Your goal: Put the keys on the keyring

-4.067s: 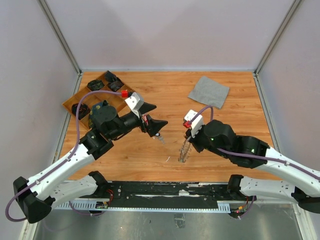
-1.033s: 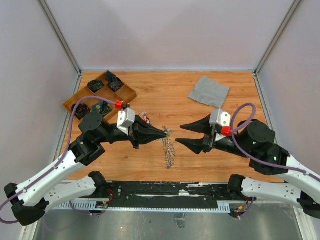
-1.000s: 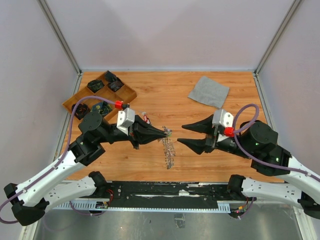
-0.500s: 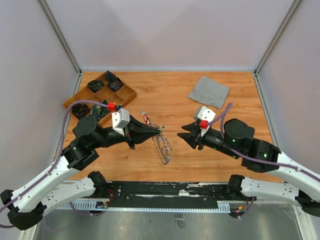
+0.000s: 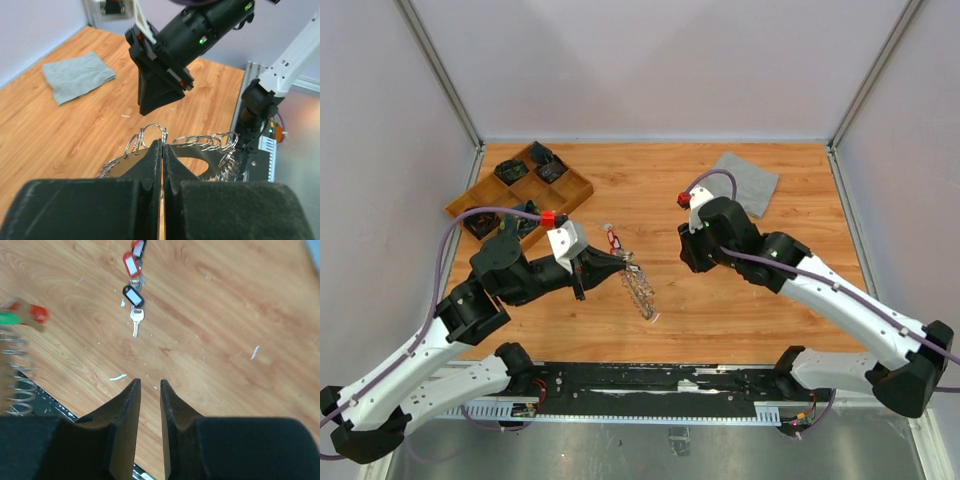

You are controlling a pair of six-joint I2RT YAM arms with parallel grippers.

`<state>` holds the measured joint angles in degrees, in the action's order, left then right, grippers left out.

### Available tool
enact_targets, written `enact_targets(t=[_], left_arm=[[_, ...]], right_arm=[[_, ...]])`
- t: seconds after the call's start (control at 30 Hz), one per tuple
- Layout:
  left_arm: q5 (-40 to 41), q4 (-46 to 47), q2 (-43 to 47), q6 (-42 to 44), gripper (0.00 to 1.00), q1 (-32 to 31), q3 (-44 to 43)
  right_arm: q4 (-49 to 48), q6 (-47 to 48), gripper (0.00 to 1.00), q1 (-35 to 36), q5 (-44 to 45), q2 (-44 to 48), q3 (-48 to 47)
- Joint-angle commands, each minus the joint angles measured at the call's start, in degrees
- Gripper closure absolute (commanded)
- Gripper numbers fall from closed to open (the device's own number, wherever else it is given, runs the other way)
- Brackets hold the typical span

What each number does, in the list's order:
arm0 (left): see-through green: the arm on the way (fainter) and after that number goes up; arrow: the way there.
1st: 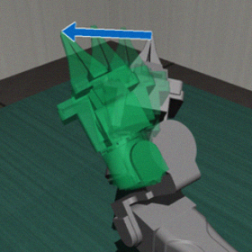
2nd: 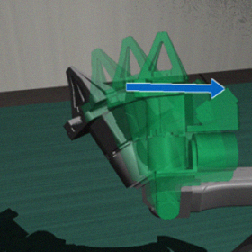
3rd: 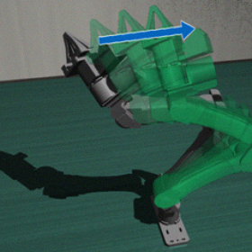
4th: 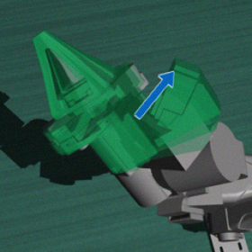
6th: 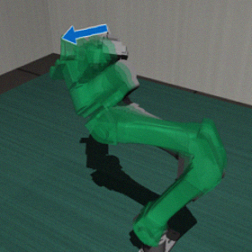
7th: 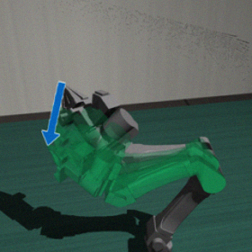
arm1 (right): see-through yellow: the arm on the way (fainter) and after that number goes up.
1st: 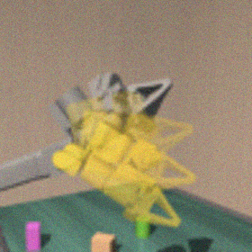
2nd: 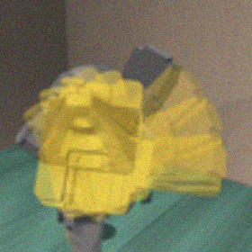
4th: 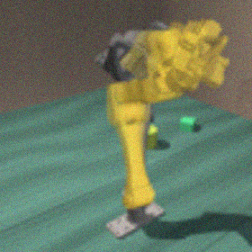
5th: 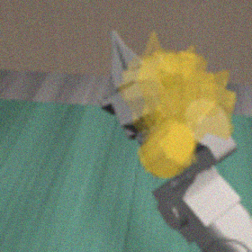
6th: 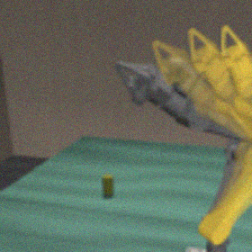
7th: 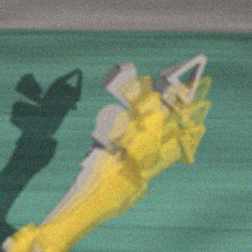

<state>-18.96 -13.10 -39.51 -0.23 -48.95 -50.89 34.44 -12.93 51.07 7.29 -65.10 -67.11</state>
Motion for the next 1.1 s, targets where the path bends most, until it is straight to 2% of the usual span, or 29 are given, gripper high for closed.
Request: enact_targets(t=[0.0, 0.2, 0.4, 0.57, 0.7, 1.07], left_arm=[[5.66, -2.87, 2.36, 2.0, 0.99, -0.36, -3.06], [7.93, -4.62, 4.31, 2.46, 0.99, -0.36, -4.49], [8.57, -6.94, 5.39, 3.35, 0.99, -0.36, -7.77], [8.63, -8.87, 5.49, 3.79, 1.0, -0.36, -9.58], [8.55, -9.52, 5.57, 3.6, 0.99, -0.36, -10.1], [8.53, -9.67, 5.94, 3.44, 0.99, -0.31, -10.27]], right_arm=[[-4.31, -7.39, 0.77, -6.24, -13.86, -4.05, 3.52], [-9.58, -9.03, 0.75, -6.33, -19.32, -16.71, 1.34], [-10.64, -7.9, 0.71, -2.66, -15.16, -29.54, -4.97], [-7.95, -5.82, 0.69, -0.56, -10.63, -37.77, -11.19], [-5.59, -4.72, 0.69, 0.16, -7.9, -43.24, -15.12], [-3.41, -3.4, 0.7, 0.5, -9.0, -52.28, -22.14]])
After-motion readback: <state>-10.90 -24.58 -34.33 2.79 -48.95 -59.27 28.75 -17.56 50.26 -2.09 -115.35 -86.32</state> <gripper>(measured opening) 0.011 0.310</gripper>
